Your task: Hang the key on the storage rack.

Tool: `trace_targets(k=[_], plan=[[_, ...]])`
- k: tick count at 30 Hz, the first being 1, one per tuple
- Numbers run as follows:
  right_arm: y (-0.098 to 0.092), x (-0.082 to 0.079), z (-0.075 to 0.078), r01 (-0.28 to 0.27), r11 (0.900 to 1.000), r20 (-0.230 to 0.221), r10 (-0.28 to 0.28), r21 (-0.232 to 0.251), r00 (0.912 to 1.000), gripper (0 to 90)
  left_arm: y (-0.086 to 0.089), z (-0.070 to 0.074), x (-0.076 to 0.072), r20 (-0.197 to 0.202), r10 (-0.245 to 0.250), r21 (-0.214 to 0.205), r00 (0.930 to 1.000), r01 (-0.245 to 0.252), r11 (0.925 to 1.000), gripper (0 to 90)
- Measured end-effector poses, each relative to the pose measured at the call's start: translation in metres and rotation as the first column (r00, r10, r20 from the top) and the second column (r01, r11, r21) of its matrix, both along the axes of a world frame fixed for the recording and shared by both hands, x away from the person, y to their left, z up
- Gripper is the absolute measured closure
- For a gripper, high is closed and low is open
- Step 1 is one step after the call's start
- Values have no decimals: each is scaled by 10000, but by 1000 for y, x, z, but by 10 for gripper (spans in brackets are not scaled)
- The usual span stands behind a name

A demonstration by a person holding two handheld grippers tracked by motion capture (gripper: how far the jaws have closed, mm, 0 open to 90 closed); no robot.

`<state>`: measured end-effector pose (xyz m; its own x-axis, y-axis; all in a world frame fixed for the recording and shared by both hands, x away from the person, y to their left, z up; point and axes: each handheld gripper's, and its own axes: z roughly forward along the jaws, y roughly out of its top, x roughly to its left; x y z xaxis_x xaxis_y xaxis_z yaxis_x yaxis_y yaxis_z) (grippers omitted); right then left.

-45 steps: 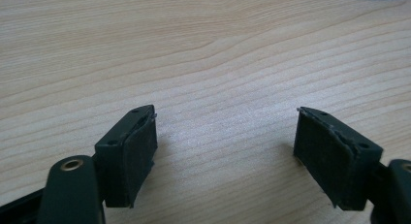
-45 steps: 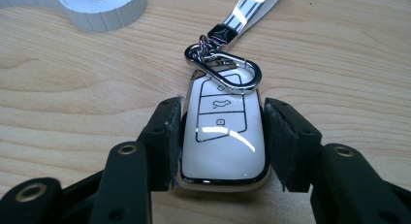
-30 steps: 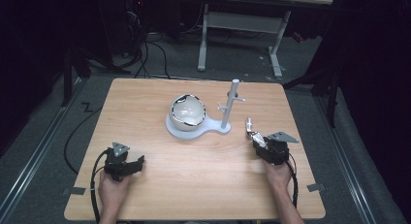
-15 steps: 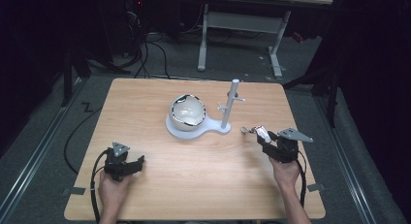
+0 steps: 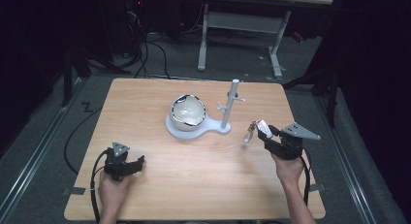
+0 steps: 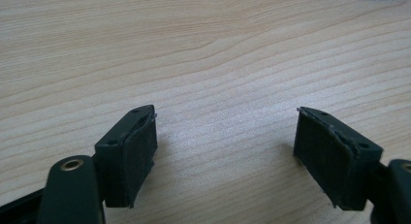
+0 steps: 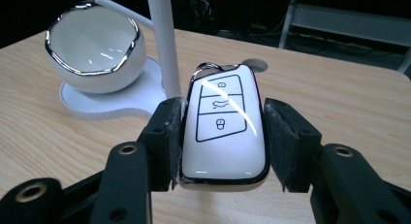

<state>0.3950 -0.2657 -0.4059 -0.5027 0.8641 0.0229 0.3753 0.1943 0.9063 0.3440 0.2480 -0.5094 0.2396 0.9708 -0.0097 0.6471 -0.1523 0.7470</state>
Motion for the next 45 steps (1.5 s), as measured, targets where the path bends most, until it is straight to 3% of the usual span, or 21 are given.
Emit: trace_targets(k=[26, 45], plan=[[5, -1, 49, -666, 9965, 1020, 611, 514, 9929, 505, 0, 0, 0, -2, -1, 0, 10000, 1, 10000, 239], [14, 6, 75, -1015, 9924, 1302, 919, 694, 9872, 505, 0, 0, 0, -2, -4, -3, 10000, 4, 10000, 239]])
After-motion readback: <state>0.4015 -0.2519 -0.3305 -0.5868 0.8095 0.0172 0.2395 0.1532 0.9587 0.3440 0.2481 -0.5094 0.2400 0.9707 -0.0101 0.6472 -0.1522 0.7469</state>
